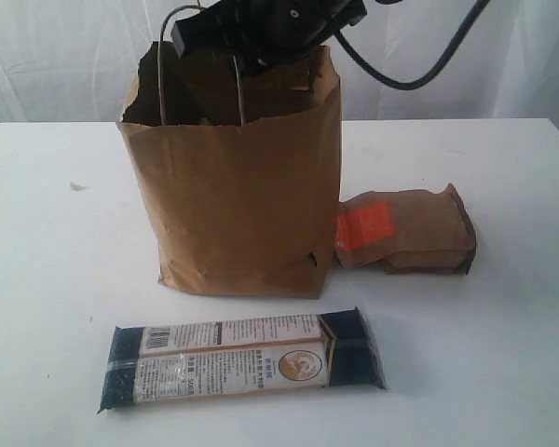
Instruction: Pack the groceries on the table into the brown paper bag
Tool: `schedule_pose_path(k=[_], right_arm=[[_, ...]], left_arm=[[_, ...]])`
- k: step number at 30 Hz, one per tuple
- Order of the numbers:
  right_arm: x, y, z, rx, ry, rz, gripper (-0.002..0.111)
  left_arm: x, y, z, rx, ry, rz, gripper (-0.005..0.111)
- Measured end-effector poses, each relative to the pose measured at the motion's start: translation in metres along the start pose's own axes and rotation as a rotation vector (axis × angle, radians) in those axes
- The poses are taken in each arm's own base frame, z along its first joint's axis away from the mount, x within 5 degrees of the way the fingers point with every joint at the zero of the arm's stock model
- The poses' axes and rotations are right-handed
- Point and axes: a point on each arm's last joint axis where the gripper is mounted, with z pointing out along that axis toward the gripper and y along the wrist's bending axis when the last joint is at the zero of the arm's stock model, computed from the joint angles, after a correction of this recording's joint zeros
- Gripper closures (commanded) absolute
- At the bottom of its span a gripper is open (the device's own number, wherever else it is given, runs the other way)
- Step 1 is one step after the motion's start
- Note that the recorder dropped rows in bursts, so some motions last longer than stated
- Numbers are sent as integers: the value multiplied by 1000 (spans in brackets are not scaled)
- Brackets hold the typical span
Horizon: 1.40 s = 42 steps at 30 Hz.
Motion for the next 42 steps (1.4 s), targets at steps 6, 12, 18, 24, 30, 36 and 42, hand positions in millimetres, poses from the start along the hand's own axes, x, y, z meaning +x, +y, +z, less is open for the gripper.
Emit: schedule_pose_path(k=[6, 12, 18, 24, 30, 36, 42], right_arm=[[1, 1, -6, -10, 18, -20, 66], [-5, 0, -38, -3, -43, -34, 66], [0, -17, -82, 182, -36, -116, 66], [35, -31, -125, 297, -14, -131, 66], [79, -38, -181, 322, -119, -70, 66], [117, -42, -200, 325, -125, -59, 66], [160, -46, -182, 331, -6, -120, 66]], left_arm=[[0, 0, 0, 0, 0, 0, 107], [0, 0, 0, 0, 0, 0, 107], [0, 0, 0, 0, 0, 0, 107], [0, 0, 0, 0, 0, 0, 107], [0, 0, 0, 0, 0, 0, 107], [0, 0, 0, 0, 0, 0, 107], [0, 0, 0, 0, 0, 0, 107]])
